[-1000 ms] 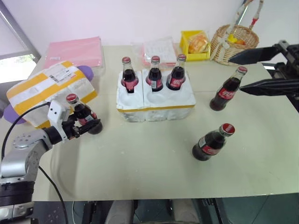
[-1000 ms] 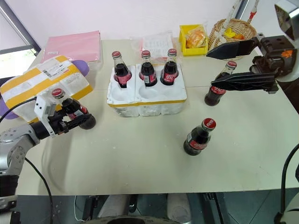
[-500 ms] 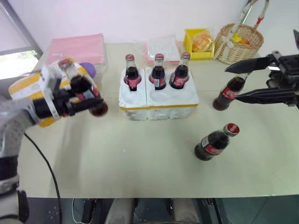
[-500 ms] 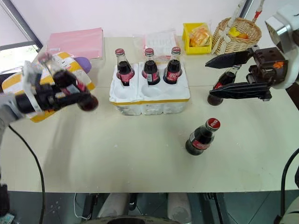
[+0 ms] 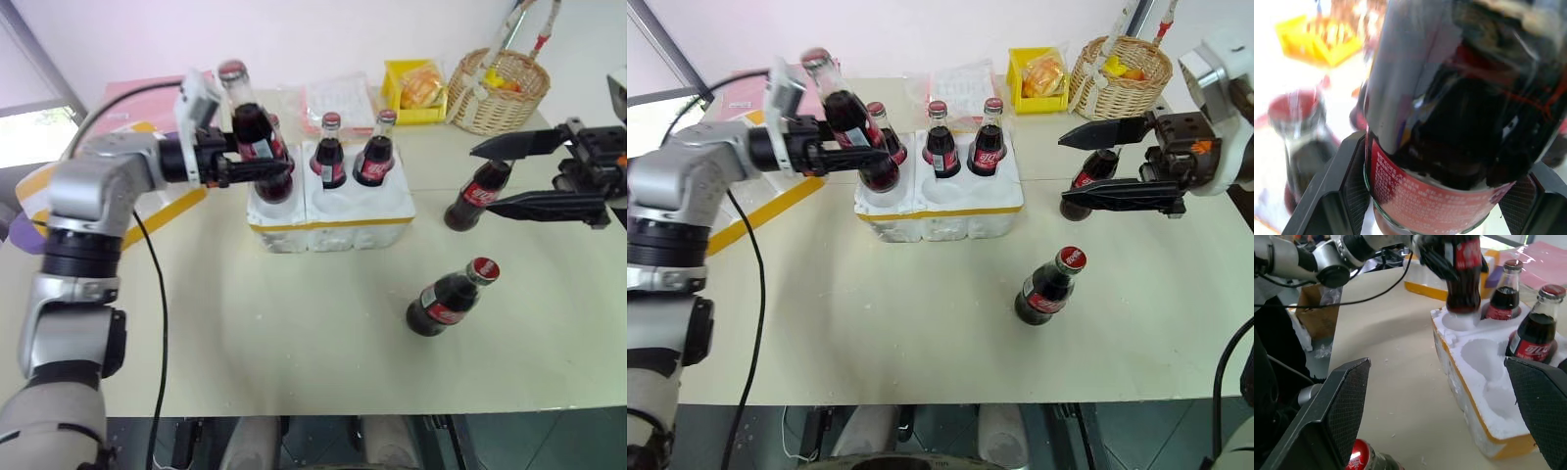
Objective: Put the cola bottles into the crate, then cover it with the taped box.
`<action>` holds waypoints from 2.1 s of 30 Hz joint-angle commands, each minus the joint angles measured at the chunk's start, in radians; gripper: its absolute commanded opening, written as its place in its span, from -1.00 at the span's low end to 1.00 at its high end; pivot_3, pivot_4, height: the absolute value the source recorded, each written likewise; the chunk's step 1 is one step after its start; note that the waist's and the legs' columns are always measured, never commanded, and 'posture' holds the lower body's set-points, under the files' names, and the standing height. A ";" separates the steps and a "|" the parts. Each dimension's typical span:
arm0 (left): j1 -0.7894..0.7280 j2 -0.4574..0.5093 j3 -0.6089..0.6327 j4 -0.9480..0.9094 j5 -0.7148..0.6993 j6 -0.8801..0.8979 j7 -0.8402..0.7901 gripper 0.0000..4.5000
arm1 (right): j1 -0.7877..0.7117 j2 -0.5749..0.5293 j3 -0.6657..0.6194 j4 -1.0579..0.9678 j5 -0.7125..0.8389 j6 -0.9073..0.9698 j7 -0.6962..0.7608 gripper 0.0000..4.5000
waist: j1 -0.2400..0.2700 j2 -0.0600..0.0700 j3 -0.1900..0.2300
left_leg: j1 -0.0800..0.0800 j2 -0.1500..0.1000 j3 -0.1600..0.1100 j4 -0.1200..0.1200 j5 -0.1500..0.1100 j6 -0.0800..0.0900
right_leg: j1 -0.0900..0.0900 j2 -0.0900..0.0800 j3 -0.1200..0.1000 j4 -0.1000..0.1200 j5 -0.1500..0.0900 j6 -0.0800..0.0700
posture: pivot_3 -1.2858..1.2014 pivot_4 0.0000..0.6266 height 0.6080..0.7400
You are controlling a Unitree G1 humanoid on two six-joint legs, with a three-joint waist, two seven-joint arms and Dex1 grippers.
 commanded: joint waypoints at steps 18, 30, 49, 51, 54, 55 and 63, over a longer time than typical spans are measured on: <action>0.032 -0.095 -0.083 0.121 0.241 -0.240 -0.066 0.26 | 0.061 0.033 -0.079 -0.043 0.033 -0.020 -0.113 1.00 | 0.007 0.000 0.000 | -0.007 0.000 -0.001 0.014 -0.001 0.001 | 0.001 0.000 0.000 0.000 0.006 0.004 | 0.03 -0.52 0.97; 0.063 -0.097 -0.017 0.074 0.220 -0.198 -0.025 0.98 | 0.067 0.034 -0.067 -0.020 0.009 -0.038 -0.118 1.00 | 0.006 0.001 0.000 | -0.006 0.000 -0.001 0.015 -0.001 0.001 | 0.002 0.000 0.000 0.000 0.006 0.004 | 0.03 -0.52 0.97; 0.156 0.348 0.283 -0.455 -0.324 0.321 -0.286 0.98 | 0.431 -0.037 -0.389 0.024 -0.067 -0.156 -0.125 1.00 | 0.012 0.001 0.000 | -0.006 0.000 -0.001 0.015 -0.001 0.001 | 0.003 0.001 0.000 -0.001 0.006 0.003 | 0.03 -0.52 0.97; 0.151 0.332 0.261 -0.468 -0.341 0.329 -0.283 0.98 | 0.515 -0.028 -0.451 -0.005 -0.068 -0.145 -0.122 1.00 | 0.011 0.001 0.000 | -0.005 0.000 -0.001 0.015 -0.001 0.001 | 0.004 0.001 0.000 -0.001 0.006 0.003 | 0.03 -0.52 0.97; 0.149 0.315 0.225 -0.460 -0.337 0.310 -0.299 0.98 | 0.676 0.026 -0.540 -0.080 -0.092 -0.161 -0.130 1.00 | 0.008 0.001 -0.001 | -0.004 0.000 -0.001 0.015 -0.001 0.001 | 0.005 0.001 0.000 -0.001 0.006 0.003 | 0.03 -0.52 0.97; 0.148 0.308 0.206 -0.452 -0.323 0.294 -0.307 0.98 | 0.751 0.061 -0.577 -0.116 -0.107 -0.180 -0.130 1.00 | 0.010 0.000 -0.001 | -0.004 0.001 0.000 0.015 -0.001 0.001 | 0.005 0.001 0.000 -0.001 0.006 0.003 | 0.03 -0.52 0.97; 0.148 0.289 0.109 -0.443 -0.272 0.221 -0.365 0.98 | 1.074 0.265 -0.626 -0.394 -0.037 -0.171 -0.181 1.00 | 0.003 0.000 -0.001 | 0.002 0.002 0.002 0.014 -0.001 0.002 | 0.010 0.002 0.003 -0.002 0.006 0.003 | 0.03 -0.52 0.97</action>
